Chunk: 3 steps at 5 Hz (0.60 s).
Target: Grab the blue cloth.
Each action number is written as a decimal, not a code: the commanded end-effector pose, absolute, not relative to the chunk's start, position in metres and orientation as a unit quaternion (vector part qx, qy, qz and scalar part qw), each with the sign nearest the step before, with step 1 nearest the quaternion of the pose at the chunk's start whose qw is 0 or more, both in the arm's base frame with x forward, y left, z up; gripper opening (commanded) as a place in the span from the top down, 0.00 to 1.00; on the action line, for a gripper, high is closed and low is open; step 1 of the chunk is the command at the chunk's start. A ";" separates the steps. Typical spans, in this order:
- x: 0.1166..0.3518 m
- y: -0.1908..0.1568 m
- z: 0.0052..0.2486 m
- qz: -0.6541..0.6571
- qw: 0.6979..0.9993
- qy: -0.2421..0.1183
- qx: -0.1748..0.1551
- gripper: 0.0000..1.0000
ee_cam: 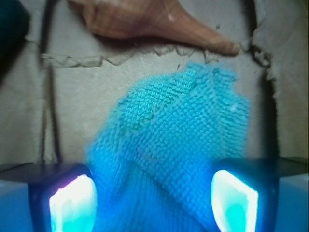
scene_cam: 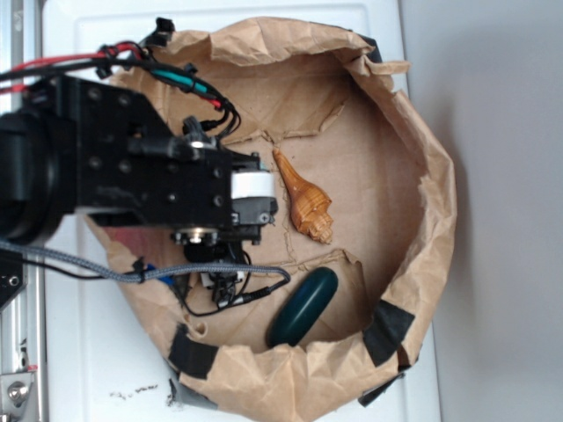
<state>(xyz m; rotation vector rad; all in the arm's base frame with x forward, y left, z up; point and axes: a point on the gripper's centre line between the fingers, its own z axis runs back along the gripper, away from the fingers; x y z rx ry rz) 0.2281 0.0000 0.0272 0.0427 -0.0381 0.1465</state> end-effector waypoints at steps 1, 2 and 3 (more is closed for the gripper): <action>0.241 0.005 0.019 0.112 0.993 -0.018 0.036 1.00; 0.242 0.004 0.020 0.120 0.992 -0.022 0.029 1.00; 0.241 0.007 0.022 0.123 0.992 -0.028 0.021 1.00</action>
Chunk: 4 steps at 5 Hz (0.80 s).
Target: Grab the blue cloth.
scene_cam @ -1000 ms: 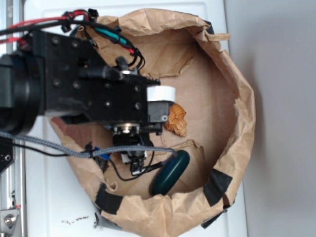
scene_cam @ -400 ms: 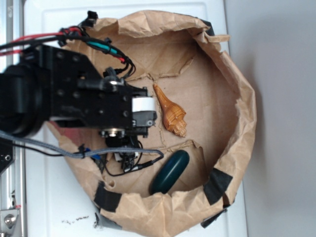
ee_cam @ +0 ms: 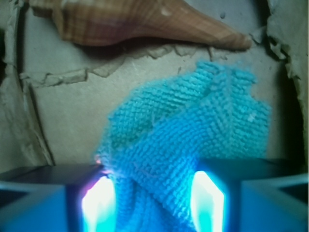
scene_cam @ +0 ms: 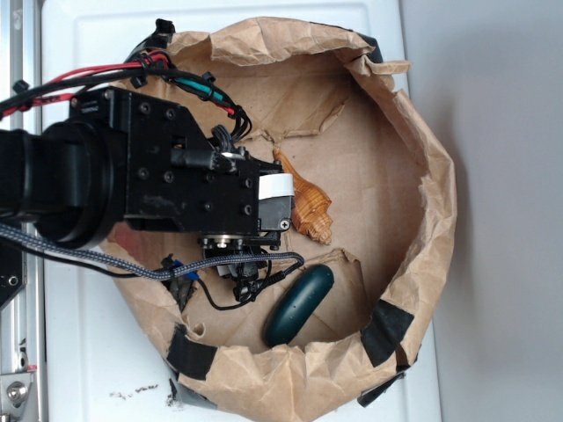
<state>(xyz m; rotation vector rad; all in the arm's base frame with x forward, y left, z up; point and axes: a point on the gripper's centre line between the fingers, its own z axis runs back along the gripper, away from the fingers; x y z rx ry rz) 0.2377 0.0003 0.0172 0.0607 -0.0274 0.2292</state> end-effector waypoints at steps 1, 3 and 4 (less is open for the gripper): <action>0.240 0.009 0.024 0.125 0.992 -0.030 0.014 1.00; 0.244 0.008 0.031 0.127 0.992 -0.026 0.004 1.00; 0.243 0.010 0.053 0.132 0.991 -0.012 -0.005 1.00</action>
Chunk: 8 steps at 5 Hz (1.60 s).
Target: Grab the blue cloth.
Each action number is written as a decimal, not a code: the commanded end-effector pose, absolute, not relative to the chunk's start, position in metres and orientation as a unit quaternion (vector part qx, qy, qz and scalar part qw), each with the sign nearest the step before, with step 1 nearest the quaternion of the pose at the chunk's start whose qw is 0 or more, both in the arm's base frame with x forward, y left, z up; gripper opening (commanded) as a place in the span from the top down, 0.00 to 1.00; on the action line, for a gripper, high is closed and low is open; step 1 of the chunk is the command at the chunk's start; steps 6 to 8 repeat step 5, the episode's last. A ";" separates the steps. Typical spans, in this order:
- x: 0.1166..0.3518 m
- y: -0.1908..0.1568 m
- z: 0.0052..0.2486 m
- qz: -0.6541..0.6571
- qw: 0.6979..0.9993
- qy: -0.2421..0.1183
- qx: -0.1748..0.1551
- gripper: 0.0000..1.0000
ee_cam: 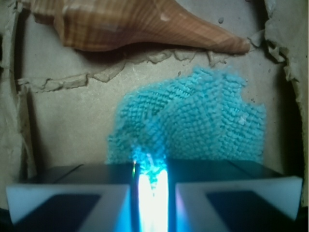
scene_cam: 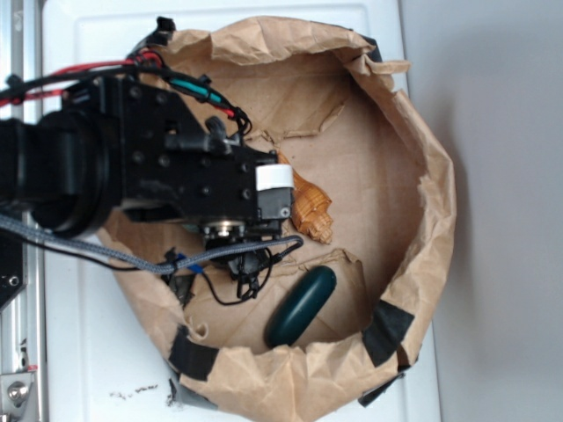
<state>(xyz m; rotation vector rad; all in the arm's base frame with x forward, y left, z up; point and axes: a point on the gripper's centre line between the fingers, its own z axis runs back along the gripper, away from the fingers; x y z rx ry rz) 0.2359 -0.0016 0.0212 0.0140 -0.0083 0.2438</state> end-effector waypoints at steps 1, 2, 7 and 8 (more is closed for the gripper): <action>0.240 0.012 0.090 0.139 0.990 0.004 -0.023 1.00; 0.242 0.020 0.120 0.142 0.989 0.026 -0.034 1.00; 0.246 0.032 0.154 0.127 0.988 0.023 -0.079 1.00; 0.246 0.032 0.154 0.127 0.988 0.023 -0.079 1.00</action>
